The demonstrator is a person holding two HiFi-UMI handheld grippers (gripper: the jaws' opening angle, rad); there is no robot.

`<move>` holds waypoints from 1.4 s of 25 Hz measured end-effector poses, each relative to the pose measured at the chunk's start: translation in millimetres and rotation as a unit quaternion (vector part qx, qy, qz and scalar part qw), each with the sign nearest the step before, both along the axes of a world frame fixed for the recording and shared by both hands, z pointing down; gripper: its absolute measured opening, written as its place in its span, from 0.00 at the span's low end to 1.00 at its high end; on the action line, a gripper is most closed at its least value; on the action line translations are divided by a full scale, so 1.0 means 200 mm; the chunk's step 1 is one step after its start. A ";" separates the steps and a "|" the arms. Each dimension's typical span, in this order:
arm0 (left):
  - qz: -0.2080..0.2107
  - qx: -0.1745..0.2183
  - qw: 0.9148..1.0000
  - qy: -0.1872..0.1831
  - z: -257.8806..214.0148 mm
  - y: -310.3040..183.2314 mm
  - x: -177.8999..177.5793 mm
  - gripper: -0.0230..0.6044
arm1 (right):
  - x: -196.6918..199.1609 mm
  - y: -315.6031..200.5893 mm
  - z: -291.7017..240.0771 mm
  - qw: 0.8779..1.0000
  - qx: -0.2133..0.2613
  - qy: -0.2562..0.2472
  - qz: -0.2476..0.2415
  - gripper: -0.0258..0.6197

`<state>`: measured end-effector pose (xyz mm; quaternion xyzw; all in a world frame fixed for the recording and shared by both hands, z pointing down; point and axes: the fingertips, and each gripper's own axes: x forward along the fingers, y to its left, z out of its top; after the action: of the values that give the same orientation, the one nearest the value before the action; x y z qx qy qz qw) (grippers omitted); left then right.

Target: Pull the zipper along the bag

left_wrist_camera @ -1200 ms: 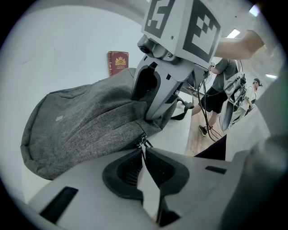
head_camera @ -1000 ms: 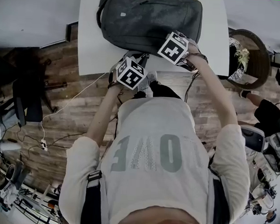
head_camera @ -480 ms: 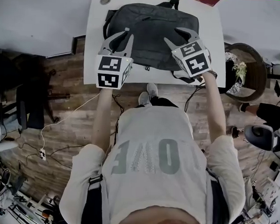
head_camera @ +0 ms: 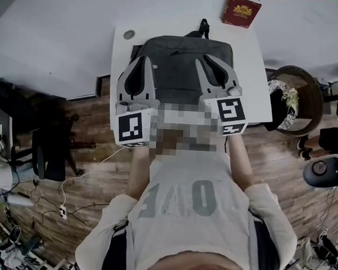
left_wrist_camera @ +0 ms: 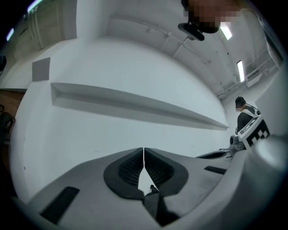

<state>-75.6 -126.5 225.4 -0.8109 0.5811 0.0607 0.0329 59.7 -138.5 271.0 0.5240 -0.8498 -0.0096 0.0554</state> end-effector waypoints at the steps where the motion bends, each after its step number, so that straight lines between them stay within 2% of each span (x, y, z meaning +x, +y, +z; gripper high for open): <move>1: -0.003 0.013 1.000 0.004 -0.01 0.02 0.00 0.08 | 0.01 0.02 -0.02 1.000 0.010 -0.012 0.006 0.15; 5: -0.025 0.049 0.998 0.001 -0.02 0.09 -0.03 0.08 | 0.05 0.10 -0.04 0.997 0.036 -0.062 0.024 0.11; 8: -0.037 0.057 0.998 -0.013 -0.02 0.11 -0.04 0.08 | 0.05 0.14 -0.02 0.997 0.044 -0.061 0.033 0.11; 11: -0.042 0.054 0.997 -0.019 -0.01 0.10 -0.07 0.08 | 0.03 0.18 0.01 0.997 0.048 -0.046 0.032 0.10; 21: -0.042 0.032 0.998 -0.032 0.09 0.08 -0.05 0.08 | 0.10 0.17 0.05 0.996 0.041 -0.054 0.051 0.09; 35: -0.044 0.013 0.998 -0.032 0.17 0.05 -0.06 0.08 | 0.11 0.17 0.13 0.997 0.028 -0.041 0.054 0.09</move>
<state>-88.0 -116.9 259.9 -0.7857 0.6139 0.0403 0.0647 82.4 -104.3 296.5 0.5709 -0.8210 -0.0093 0.0063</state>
